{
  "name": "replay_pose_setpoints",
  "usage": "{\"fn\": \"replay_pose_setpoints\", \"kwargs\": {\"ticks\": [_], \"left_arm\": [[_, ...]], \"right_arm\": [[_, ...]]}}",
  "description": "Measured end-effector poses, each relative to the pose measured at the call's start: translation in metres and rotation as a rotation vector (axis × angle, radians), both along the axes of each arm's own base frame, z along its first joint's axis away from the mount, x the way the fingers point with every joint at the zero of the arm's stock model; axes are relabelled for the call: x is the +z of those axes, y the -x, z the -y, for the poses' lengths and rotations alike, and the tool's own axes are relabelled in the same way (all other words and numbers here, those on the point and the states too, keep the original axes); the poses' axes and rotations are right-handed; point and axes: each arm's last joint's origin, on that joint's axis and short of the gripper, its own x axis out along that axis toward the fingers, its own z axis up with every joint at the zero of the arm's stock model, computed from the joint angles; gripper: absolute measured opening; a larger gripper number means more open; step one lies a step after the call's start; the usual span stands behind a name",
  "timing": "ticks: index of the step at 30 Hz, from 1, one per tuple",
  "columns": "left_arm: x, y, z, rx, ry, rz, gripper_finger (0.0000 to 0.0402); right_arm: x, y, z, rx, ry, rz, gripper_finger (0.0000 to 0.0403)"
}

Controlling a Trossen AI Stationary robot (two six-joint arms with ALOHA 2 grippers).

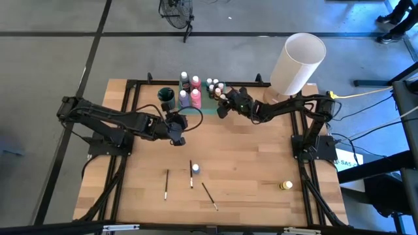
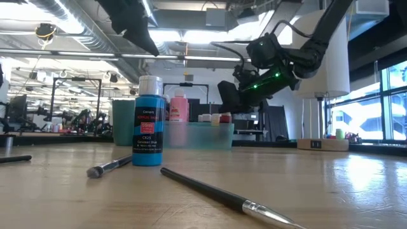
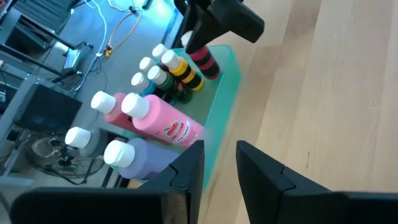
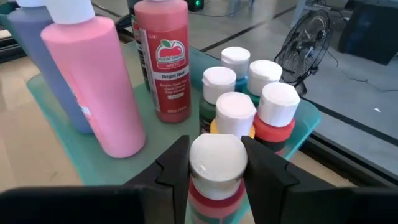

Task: Pick & Place Paint Supplies
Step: Put the small red paint bottle into the green bin

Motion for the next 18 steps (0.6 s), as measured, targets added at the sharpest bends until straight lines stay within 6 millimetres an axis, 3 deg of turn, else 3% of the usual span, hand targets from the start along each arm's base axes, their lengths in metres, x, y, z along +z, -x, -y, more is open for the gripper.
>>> {"fn": "replay_pose_setpoints", "kwargs": {"ticks": [11,18], "left_arm": [[0.0,0.0,0.0001,-0.001,0.001,0.0,0.0088],[0.0,0.0001,0.0,-0.001,0.001,-0.001,0.0088]], "right_arm": [[0.0,0.0004,0.001,-0.001,0.006,-0.004,0.0118],[-0.0009,0.0021,0.0025,-0.049,0.022,-0.017,0.0231]]}}
